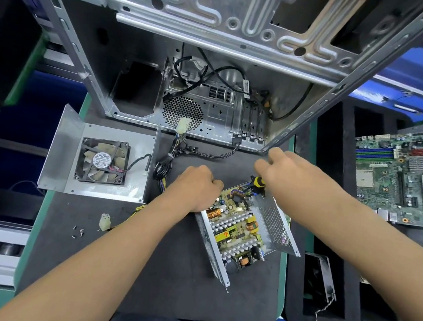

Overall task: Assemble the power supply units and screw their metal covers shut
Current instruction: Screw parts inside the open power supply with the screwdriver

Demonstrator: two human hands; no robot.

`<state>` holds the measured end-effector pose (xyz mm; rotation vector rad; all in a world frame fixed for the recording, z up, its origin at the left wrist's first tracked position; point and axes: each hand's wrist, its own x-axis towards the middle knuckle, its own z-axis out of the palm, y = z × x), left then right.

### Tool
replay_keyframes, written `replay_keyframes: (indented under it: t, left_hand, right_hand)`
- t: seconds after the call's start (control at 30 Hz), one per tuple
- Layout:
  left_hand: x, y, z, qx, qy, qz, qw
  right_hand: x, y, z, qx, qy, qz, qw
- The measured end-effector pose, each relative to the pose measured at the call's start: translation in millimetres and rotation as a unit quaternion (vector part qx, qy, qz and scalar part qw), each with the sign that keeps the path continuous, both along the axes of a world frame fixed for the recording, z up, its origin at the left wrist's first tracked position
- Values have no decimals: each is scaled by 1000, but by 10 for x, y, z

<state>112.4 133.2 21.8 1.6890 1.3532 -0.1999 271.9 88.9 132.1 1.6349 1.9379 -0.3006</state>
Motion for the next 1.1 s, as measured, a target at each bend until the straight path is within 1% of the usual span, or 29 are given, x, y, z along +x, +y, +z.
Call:
replay_keyframes:
  t: [0.07,0.1,0.13,0.17,0.2,0.23,0.27,0.3,0.33,0.37,0.43,0.47,0.5,0.53,0.57,0.6,0.63,0.67,0.7,0.73,0.77,0.83,0.87,0.9,0.97,1.03,1.1]
  left_hand:
    - [1,-5,-2,1,0,1,1000]
    - [1,-7,0,1,0,2,1000]
    - [1,-9,2,0,0,1,1000]
    - [-1,-12,5,0,0,2,1000]
    - [2,-11,8,1,0,3,1000]
    - [3,-11,14,2,0,2,1000]
    - [3,-8,21,1,1,-1,1000]
    - [3,-6,26,-1,1,-2,1000]
    - [0,-3,25,-3,0,0,1000]
    - [2,3,22,-3,-1,2,1000]
    - [-2,0,9,-3,0,3,1000]
    - [-3,0,2,-1,0,5,1000]
    - [-3,0,-3,1,0,5,1000]
    - [-2,0,-6,2,0,5,1000]
    - [-4,-1,-9,2,-2,4,1000]
    - [-3,1,-13,2,-3,4,1000]
    - [-2,2,-15,2,-4,3,1000]
    - [-5,3,-18,0,-6,4,1000]
    - [-13,11,-20,-3,-11,10,1000]
    - [-27,21,-27,-7,-22,24,999]
    - [-42,37,-35,-14,-42,46,998]
    - [-74,77,-43,-56,-121,122,984]
    - [-86,96,-41,-84,-167,171,967]
    - [-95,112,-36,-105,-210,214,948]
    - [-110,127,6,-137,-278,270,912]
    - [-116,129,54,-157,-319,306,883]
    - [-122,114,92,-166,-345,336,861]
  right_hand:
    - [-11,26,67,-5,-33,61,998]
    - [-50,44,88,-11,-40,75,996]
    - [-71,61,70,-2,-44,63,997]
    - [-83,83,44,11,-34,5,999]
    - [-89,130,25,17,-19,-82,996]
    - [-69,164,4,12,-3,-155,988]
    - [-44,177,5,-14,18,-206,978]
    - [-34,165,27,-49,38,-215,975]
    - [-61,140,71,-78,43,-206,974]
    - [-82,93,99,-74,30,-165,983]
    - [-112,-13,84,-20,-28,-17,999]
    - [-141,-40,94,-12,-48,46,998]
    - [-162,-41,86,-17,-54,59,997]
    - [-182,-19,62,-17,-48,42,998]
    - [-190,23,37,-12,-30,-4,999]
    - [-191,89,50,-14,-17,-77,997]
    - [-166,146,59,-31,-4,-161,987]
    - [-113,174,50,-48,19,-215,975]
    - [-68,176,48,-67,41,-235,969]
    - [-55,150,62,-86,54,-232,967]
    - [-57,95,77,-81,53,-198,975]
    - [-63,-6,52,-28,7,-88,996]
    - [-59,-24,32,-12,-15,-41,999]
    - [-67,-15,34,-3,-21,-25,999]
    - [-83,55,46,2,-23,-24,999]
    - [-90,81,43,-18,-14,-65,998]
    - [-69,37,27,-30,26,-106,994]
